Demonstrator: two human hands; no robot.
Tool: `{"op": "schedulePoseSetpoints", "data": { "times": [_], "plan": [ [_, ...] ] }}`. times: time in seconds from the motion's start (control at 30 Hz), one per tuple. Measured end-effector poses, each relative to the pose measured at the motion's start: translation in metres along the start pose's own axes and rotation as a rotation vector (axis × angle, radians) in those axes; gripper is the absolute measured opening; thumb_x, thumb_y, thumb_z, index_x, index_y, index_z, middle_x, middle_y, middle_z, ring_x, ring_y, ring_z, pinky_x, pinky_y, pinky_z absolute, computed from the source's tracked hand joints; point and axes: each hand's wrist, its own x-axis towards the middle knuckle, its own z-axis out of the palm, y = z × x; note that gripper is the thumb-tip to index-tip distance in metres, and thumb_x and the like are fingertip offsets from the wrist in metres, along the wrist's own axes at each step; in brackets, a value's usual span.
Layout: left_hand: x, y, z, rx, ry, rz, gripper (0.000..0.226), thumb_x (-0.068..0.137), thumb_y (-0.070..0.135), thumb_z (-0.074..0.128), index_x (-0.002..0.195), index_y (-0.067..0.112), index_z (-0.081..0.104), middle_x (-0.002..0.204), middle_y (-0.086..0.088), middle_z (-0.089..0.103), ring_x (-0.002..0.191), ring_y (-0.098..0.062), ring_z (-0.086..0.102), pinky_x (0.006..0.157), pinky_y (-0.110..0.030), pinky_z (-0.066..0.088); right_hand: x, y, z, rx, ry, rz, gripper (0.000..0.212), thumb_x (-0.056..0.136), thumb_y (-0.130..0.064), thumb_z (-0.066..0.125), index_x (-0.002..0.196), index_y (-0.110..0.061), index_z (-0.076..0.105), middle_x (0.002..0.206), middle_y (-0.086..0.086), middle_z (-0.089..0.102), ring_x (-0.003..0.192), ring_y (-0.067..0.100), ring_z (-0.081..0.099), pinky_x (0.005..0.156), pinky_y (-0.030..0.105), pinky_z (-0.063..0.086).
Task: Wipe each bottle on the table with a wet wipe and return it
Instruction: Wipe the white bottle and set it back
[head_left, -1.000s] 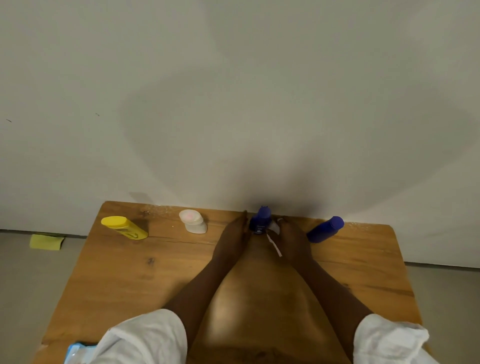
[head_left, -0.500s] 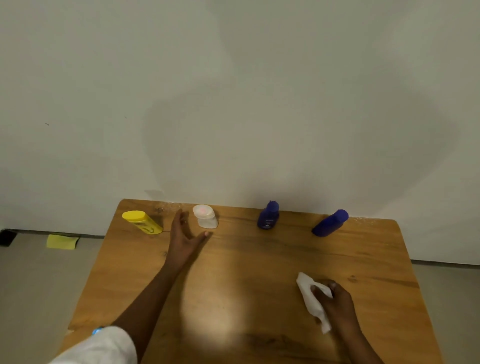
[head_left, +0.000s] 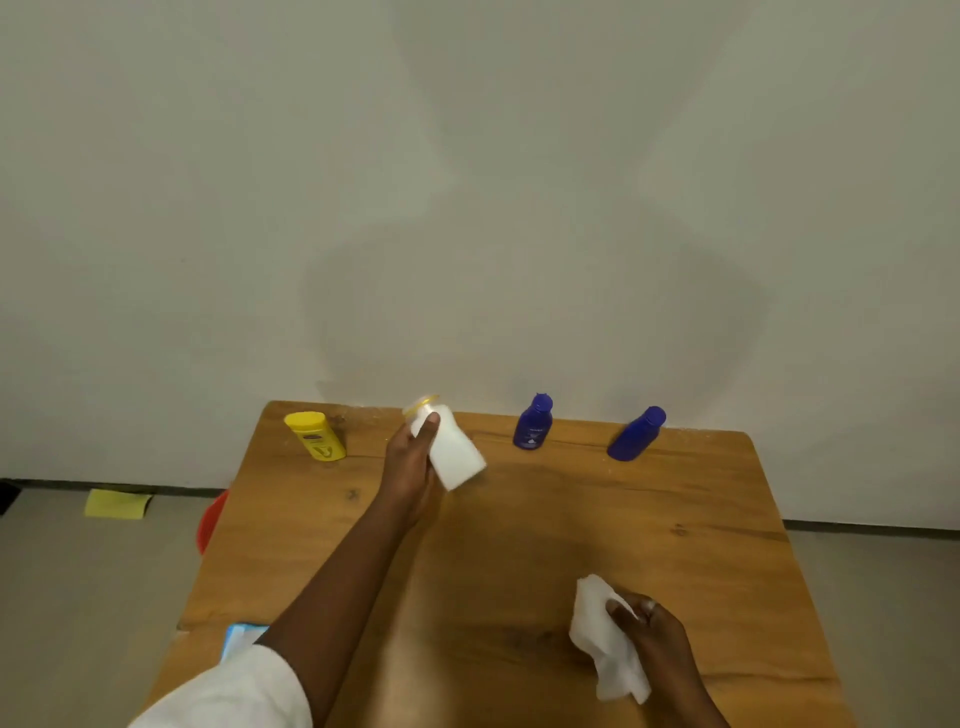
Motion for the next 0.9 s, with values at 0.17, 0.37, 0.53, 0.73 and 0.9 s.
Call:
{"op": "schedulePoseSetpoints", "data": {
  "times": [0.17, 0.37, 0.53, 0.73, 0.9],
  "plan": [
    [-0.076, 0.056, 0.013, -0.283, -0.221, -0.034, 0.027, 0.099, 0.014, 0.048, 0.121, 0.001, 0.053, 0.124, -0.026, 0.062, 0.116, -0.040, 0.061, 0.100, -0.056, 0.047, -0.064, -0.043, 0.008, 0.300, -0.034, -0.021, 0.010, 0.091, -0.010, 0.060, 0.100, -0.008, 0.061, 0.092, 0.012, 0.068, 0.081, 0.030, 0.065, 0.052, 0.030, 0.055],
    [-0.148, 0.066, -0.003, -0.231, -0.289, -0.021, 0.046, 0.091, 0.016, 0.059, 0.133, -0.001, 0.049, 0.129, -0.027, 0.060, 0.120, -0.041, 0.058, 0.103, -0.059, 0.044, -0.135, -0.067, 0.016, 0.396, -0.062, -0.163, 0.035, 0.091, -0.018, 0.060, 0.124, -0.009, 0.056, 0.112, 0.017, 0.069, 0.099, 0.037, 0.068, 0.084, 0.052, 0.056],
    [-0.203, 0.049, -0.007, -0.245, -0.232, -0.157, 0.044, 0.096, 0.021, 0.054, 0.134, -0.001, 0.048, 0.126, -0.029, 0.060, 0.116, -0.042, 0.059, 0.099, -0.057, 0.048, -0.180, -0.118, 0.036, 0.152, 0.082, -0.505, 0.023, 0.094, -0.022, 0.055, 0.117, -0.024, 0.061, 0.111, 0.002, 0.065, 0.096, 0.021, 0.064, 0.076, 0.037, 0.057],
    [-0.246, 0.055, 0.008, -0.406, -0.268, -0.224, 0.051, 0.099, 0.045, 0.038, 0.125, 0.008, 0.061, 0.107, -0.016, 0.074, 0.099, -0.030, 0.070, 0.082, -0.043, 0.056, -0.217, -0.118, 0.103, -0.716, -0.134, -1.113, 0.045, 0.103, -0.023, 0.035, 0.143, -0.040, 0.024, 0.156, -0.015, 0.015, 0.145, -0.003, 0.007, 0.118, 0.021, 0.011],
    [-0.248, 0.078, 0.005, -0.434, -0.264, -0.224, 0.075, 0.091, 0.068, 0.031, 0.123, 0.007, 0.060, 0.108, -0.021, 0.071, 0.105, -0.037, 0.064, 0.084, -0.048, 0.052, -0.229, -0.100, 0.094, -0.983, -0.025, -1.184, 0.056, 0.101, -0.042, 0.023, 0.151, -0.028, 0.001, 0.158, -0.015, -0.011, 0.143, -0.003, -0.018, 0.120, 0.028, -0.005]
  ]
}}
